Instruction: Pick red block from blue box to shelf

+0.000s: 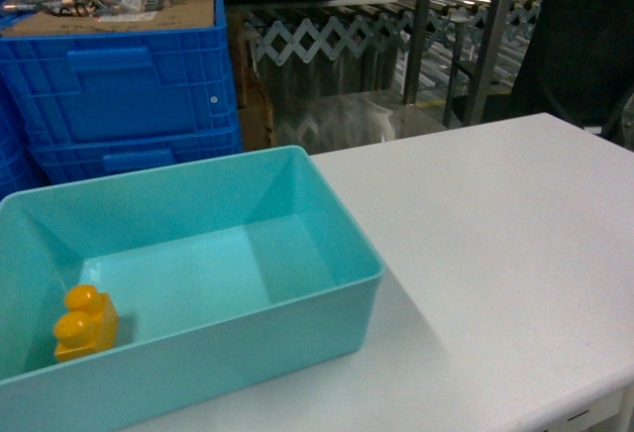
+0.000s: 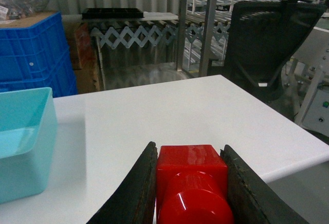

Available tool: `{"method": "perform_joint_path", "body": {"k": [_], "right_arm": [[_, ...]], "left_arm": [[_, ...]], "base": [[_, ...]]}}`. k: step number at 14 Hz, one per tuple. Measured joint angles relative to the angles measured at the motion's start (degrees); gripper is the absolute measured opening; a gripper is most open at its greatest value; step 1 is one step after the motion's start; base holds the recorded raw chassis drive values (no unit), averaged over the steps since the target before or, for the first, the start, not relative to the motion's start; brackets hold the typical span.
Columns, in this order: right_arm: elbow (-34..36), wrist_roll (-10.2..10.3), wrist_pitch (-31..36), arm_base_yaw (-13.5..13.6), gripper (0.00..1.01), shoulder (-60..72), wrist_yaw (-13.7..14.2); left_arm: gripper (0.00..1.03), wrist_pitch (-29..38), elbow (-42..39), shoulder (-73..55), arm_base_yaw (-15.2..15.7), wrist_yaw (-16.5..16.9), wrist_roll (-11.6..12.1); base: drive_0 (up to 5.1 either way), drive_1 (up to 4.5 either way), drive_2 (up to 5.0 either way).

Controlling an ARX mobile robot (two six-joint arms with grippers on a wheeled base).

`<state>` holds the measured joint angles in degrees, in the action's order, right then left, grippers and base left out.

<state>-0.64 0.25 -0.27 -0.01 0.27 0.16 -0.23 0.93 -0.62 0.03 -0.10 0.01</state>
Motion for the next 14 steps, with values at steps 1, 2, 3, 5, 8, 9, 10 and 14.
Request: {"method": "perform_joint_path", "body": {"k": [1, 2, 3, 5, 8, 9, 10, 14], "right_arm": [[0.00, 0.00, 0.00, 0.00, 0.29, 0.00, 0.00], [0.00, -0.02, 0.02, 0.00, 0.29, 0.00, 0.00], [0.00, -0.02, 0.02, 0.00, 0.29, 0.00, 0.00], [-0.02, 0.00, 0.00, 0.00, 0.29, 0.00, 0.00], [0.00, 0.00, 0.00, 0.00, 0.29, 0.00, 0.00], [-0.02, 0.00, 0.02, 0.00, 0.28, 0.00, 0.00], [-0.02, 0.00, 0.00, 0.00, 0.28, 0.00, 0.00], [0.00, 0.00, 0.02, 0.00, 0.28, 0.00, 0.00]], "left_arm": [[0.98, 0.00, 0.00, 0.00, 0.00, 0.00, 0.00], [0.98, 0.00, 0.00, 0.00, 0.00, 0.00, 0.00], [0.98, 0.00, 0.00, 0.00, 0.00, 0.00, 0.00], [0.98, -0.02, 0.00, 0.00, 0.00, 0.00, 0.00], [0.98, 0.00, 0.00, 0.00, 0.00, 0.00, 0.00], [0.98, 0.00, 0.00, 0.00, 0.00, 0.00, 0.00], [0.98, 0.00, 0.00, 0.00, 0.00, 0.00, 0.00], [0.98, 0.00, 0.00, 0.00, 0.00, 0.00, 0.00]], "base": [[-1.9, -1.86, -1.9], [-1.9, -1.86, -1.9], [-1.9, -1.86, -1.9], [-1.9, -1.86, -1.9], [-1.9, -1.86, -1.9], [-1.9, -1.86, -1.9], [-1.9, -1.86, -1.9], [-1.9, -1.86, -1.9]]}}
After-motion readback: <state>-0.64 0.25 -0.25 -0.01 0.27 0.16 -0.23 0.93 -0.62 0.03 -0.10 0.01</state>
